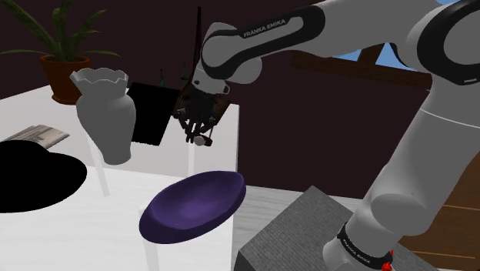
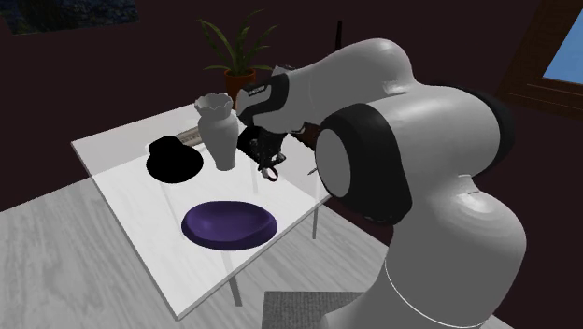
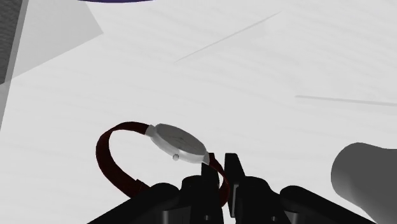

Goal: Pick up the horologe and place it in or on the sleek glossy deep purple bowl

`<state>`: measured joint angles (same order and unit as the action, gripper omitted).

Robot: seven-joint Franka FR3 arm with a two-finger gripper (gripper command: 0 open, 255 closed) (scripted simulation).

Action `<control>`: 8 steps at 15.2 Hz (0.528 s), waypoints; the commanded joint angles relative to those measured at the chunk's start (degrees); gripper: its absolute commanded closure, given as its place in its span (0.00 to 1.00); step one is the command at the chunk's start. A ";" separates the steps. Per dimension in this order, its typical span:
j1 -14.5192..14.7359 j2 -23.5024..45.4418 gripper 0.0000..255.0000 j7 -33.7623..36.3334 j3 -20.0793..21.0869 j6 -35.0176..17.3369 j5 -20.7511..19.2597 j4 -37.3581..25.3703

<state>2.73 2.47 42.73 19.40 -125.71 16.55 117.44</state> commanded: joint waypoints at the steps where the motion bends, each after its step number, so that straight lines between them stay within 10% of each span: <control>1: -0.05 -0.77 1.00 0.27 -0.03 1.42 0.03 -0.67; 8: -0.27 -2.41 1.00 1.29 -0.23 6.52 -0.20 -4.25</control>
<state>2.49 0.28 43.85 19.21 -120.05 16.41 113.82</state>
